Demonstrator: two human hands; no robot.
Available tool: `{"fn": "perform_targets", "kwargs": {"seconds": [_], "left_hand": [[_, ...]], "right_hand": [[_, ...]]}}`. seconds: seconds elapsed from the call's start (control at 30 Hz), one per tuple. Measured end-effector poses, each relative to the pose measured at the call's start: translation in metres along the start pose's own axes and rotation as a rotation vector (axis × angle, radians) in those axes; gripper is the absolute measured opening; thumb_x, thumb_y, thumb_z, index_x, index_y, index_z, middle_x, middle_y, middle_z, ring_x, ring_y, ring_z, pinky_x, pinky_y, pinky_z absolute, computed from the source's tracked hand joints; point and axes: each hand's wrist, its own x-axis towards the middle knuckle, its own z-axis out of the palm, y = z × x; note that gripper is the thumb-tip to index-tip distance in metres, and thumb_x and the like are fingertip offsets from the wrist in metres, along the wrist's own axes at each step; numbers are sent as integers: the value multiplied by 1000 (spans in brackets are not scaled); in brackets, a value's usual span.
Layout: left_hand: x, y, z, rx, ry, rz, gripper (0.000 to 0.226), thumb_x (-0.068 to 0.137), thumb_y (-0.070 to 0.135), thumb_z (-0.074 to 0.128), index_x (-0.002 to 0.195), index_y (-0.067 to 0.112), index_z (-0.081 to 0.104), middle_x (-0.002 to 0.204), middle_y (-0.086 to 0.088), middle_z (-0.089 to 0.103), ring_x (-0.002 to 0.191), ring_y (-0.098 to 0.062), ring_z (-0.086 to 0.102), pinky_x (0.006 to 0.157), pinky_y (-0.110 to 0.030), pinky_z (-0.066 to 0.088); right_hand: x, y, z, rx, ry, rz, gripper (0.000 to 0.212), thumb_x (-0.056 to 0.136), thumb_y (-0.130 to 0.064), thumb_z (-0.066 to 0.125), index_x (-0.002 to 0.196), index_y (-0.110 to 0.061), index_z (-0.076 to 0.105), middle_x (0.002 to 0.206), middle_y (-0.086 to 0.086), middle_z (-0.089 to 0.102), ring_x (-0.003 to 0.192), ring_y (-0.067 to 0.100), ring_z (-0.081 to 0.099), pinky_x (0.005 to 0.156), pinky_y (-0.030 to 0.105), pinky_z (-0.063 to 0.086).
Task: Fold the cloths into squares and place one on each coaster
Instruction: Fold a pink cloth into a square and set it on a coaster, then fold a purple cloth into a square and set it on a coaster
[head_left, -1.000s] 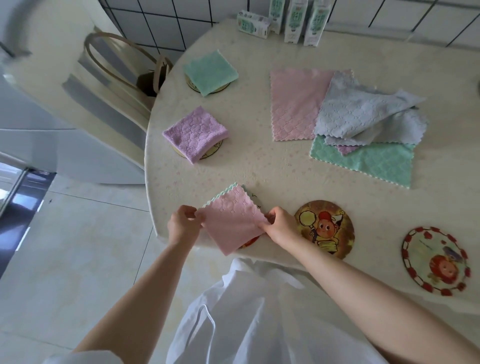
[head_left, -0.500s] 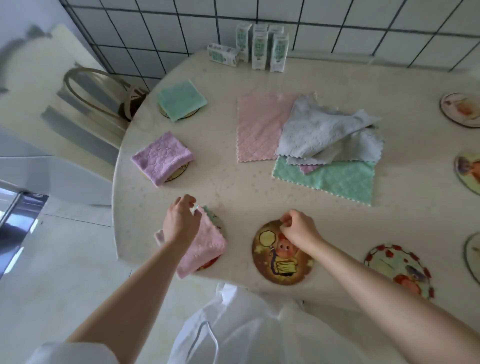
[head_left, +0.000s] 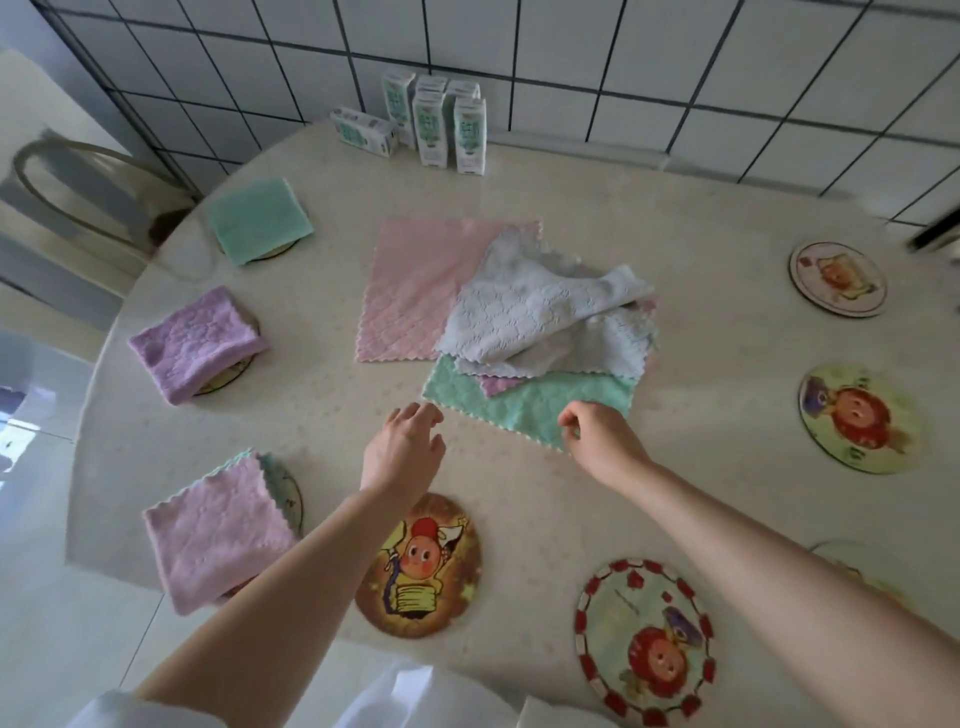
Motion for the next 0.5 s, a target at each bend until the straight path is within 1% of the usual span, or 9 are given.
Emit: {"fn": "perform_targets", "kwargs": {"seconds": [0.17,0.27,0.33,0.4,0.47,0.5], "left_hand": [[47,17,-3,64,-10,99,27,90,14,58,116,15,60,117,1,61,107,-19,53,70,-38,56],[79,22,-4,131,-2,178,31,87,8,60,118,14,60,119,0,59,109,-21,51,67,-35,54],[98,25,-3,181,2,234,37,84,5,62,120,15,59,122,-1,57,111,-22,51,74,-33,52],[113,28,-1,239,-3,293,42,81,5,66,121,16,59,122,-2,56,111,-23,51,83,-34,49],[126,29,1,278,-3,343,40,79,8,70,117,16,61,118,-2,58,108,-23,53,86,-35,49],[132,29,1,270,-5,363,36,79,9,71,113,15,63,114,-2,60,106,-23,55,86,-36,51]], "right_hand": [[41,-7,-21,-64,35,-83,14,88,-12,57,101,-12,61,105,4,62,96,23,59,80,34,49],[63,-10,-29,-105,80,-140,17,89,-10,56,105,-9,60,106,4,58,97,23,55,78,33,46],[78,-12,-30,-171,112,-193,21,86,-6,57,108,-6,60,110,6,58,101,24,54,82,31,45],[91,-16,-28,-213,92,-222,27,84,-1,58,111,-5,59,115,7,57,106,25,51,88,33,45],[100,-19,-26,-227,72,-240,30,84,-2,59,113,-4,59,118,8,57,110,28,50,92,37,45],[103,-21,-26,-235,86,-258,31,83,-2,60,114,-4,59,118,9,57,111,29,49,94,38,45]]}}
